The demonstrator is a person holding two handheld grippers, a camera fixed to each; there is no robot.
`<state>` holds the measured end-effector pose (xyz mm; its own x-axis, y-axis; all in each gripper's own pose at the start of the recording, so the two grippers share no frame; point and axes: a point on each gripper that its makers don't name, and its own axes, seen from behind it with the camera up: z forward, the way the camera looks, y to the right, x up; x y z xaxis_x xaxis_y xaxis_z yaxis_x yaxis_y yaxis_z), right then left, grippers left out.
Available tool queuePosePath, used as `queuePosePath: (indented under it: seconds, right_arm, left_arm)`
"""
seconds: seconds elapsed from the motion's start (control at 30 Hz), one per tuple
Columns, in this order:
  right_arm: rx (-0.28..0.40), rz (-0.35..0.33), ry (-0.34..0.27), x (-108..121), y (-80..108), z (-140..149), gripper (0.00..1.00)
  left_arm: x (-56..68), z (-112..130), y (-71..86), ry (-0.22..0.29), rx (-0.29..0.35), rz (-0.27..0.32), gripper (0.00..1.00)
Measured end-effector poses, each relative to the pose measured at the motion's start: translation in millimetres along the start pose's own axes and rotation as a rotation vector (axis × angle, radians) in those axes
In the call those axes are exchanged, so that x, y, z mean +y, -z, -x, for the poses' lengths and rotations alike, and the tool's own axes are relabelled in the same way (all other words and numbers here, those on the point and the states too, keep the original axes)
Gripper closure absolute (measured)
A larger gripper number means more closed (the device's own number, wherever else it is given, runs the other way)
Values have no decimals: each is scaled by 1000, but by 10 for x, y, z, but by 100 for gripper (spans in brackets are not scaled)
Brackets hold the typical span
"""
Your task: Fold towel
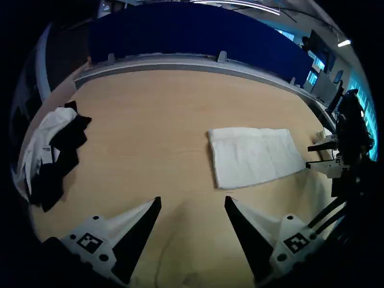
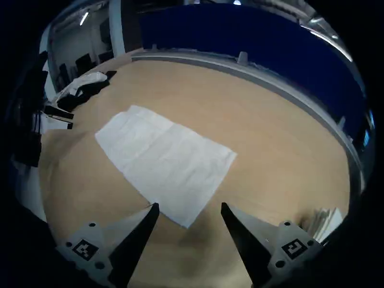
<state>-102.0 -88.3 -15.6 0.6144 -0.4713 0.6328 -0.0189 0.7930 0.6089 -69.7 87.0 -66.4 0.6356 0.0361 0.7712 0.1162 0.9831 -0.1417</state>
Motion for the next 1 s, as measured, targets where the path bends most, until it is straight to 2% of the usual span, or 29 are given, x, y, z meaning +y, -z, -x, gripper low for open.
queuePosePath:
  seconds: [0.2, 0.33, 0.53, 0.6, 0.67, 0.8, 0.93, 1.0]
  right_arm:
    - [-28, -20, 48, -43, -55, 85, 2]
    - [-41, -32, 57, -73, -91, 129, 12]
    - [-50, -30, 53, -67, -125, 187, 29]
    - [-53, -29, 54, -63, -131, 207, 37]
    - [-57, -30, 55, -60, -136, 231, 49]
    - [-62, -22, 54, -31, -151, 272, 64]
    - [-63, -23, 44, -23, -167, 295, 74]
    - [-64, -23, 39, -21, -171, 298, 74]
  left_arm:
    - [-137, 226, 213, 51, -2, -38, 2]
    - [-216, 322, 316, 84, 0, -58, 2]
    - [-272, 404, 444, 111, 5, -77, 2]
    - [-285, 423, 478, 114, 7, -82, 2]
    - [-295, 439, 513, 116, 9, -86, 2]
    - [-312, 454, 565, 120, 12, -91, 2]
    - [-331, 452, 603, 128, 18, -96, 2]
    - [-337, 453, 619, 131, 19, -96, 2]
